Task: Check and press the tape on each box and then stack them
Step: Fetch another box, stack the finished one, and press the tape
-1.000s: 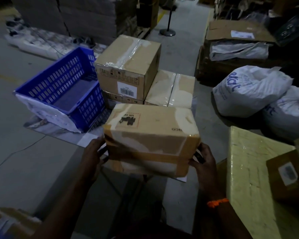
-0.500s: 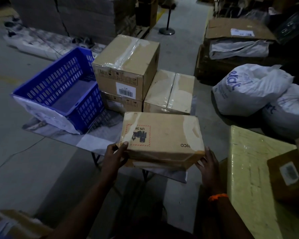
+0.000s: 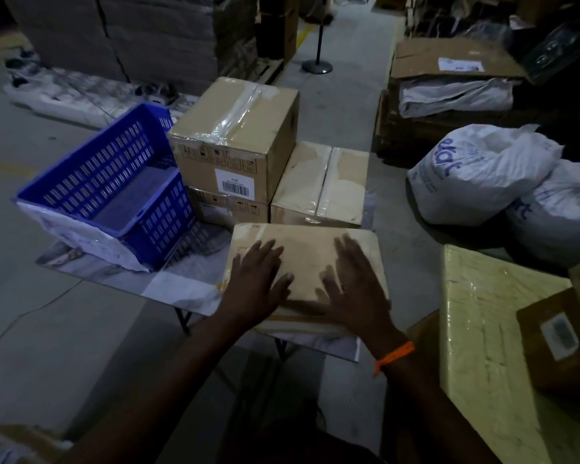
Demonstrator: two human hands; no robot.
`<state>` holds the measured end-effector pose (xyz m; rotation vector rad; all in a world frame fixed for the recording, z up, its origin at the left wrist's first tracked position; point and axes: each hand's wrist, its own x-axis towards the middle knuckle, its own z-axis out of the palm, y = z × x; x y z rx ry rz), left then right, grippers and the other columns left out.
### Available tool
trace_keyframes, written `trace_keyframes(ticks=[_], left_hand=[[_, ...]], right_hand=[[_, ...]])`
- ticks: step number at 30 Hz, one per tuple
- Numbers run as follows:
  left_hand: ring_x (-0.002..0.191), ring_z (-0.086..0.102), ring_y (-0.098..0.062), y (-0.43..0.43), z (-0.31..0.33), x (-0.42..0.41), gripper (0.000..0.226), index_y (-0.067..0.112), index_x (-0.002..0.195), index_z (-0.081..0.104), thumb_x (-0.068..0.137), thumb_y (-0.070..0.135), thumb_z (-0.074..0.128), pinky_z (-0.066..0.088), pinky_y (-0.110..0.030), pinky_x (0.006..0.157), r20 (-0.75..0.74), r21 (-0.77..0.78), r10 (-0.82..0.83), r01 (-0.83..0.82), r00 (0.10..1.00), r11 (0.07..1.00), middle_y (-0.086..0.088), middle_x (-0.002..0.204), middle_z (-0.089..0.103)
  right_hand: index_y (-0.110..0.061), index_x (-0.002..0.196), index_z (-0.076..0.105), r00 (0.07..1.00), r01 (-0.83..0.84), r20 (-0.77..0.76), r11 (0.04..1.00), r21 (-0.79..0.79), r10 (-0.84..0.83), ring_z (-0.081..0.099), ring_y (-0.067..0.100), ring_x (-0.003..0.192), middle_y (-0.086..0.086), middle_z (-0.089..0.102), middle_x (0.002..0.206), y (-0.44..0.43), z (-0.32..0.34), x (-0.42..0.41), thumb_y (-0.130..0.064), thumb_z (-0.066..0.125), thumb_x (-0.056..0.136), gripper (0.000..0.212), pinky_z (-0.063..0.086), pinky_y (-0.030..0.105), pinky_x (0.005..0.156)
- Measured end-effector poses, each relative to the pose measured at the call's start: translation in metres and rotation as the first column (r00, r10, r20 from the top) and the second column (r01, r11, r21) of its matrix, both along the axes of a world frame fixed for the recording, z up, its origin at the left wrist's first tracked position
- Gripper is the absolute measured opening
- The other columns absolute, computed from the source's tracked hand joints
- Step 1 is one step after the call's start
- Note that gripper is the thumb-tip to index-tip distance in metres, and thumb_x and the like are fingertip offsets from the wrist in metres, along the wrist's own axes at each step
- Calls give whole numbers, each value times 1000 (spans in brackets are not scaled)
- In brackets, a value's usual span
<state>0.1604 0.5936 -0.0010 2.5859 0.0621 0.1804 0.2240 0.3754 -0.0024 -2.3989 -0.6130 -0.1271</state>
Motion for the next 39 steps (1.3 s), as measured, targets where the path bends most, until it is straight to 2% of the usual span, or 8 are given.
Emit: trace_keyframes(ticks=[3,6,11,20,22,26,29,39], left_hand=[[153,22,-28,-17,3,20,72,15,155,37,97,56,25,17,-57,122,-36,159,-80,84,996,984,-8,164,30],[154,20,-24,-19,-9,26,70,14,159,28,102,53,17,15,-47,123,-103,200,-104,123,989,972,-6,167,23],[146,40,-29,-22,-22,21,60,9,149,48,105,44,28,34,-51,116,-35,302,-111,116,993,946,-11,158,40],[145,40,-30,-21,-19,21,61,9,151,45,106,44,26,39,-53,113,-98,339,-120,146,988,929,-12,159,39],[147,37,-30,-20,-21,15,65,9,152,42,106,49,21,35,-52,117,-105,355,-108,139,989,924,-12,161,36],[156,9,-22,2,-26,-5,79,15,161,18,101,65,11,8,-45,124,-119,344,-21,61,993,937,-6,168,8],[156,4,-20,14,-29,-18,83,14,161,13,100,69,4,9,-43,126,-116,348,-21,60,993,936,-5,169,4],[156,4,-19,12,-22,-18,91,11,161,13,97,74,10,5,-37,124,-122,326,-31,69,992,943,-6,168,4]], right_hand=[[-7,160,31,994,-110,-54,950,-292,99,21,32,157,15,22,169,24,-6,13,-50,27,103,71,24,50,124],[-9,161,30,995,-98,-32,910,-404,93,20,29,157,12,23,169,31,-11,17,-54,9,99,79,18,51,125],[-10,159,34,997,-67,17,905,-420,82,27,27,155,11,31,167,27,-21,14,-45,19,103,68,21,49,124],[-9,159,36,996,-78,1,897,-435,87,29,26,155,11,34,166,28,-17,13,-44,23,103,67,26,51,124],[-10,161,32,996,-81,-3,890,-449,90,23,25,157,10,28,168,22,-18,10,-50,19,103,72,20,48,125],[-7,162,25,1000,17,3,900,-436,-17,16,24,158,10,19,170,-5,-21,4,-66,11,99,87,10,44,126],[-7,162,24,997,67,58,882,-467,-45,18,23,158,10,19,170,-26,-24,-5,-70,3,100,90,9,42,124],[-7,163,21,998,61,47,863,-501,-44,17,24,158,12,17,170,-29,-29,-4,-73,15,100,92,4,42,124]])
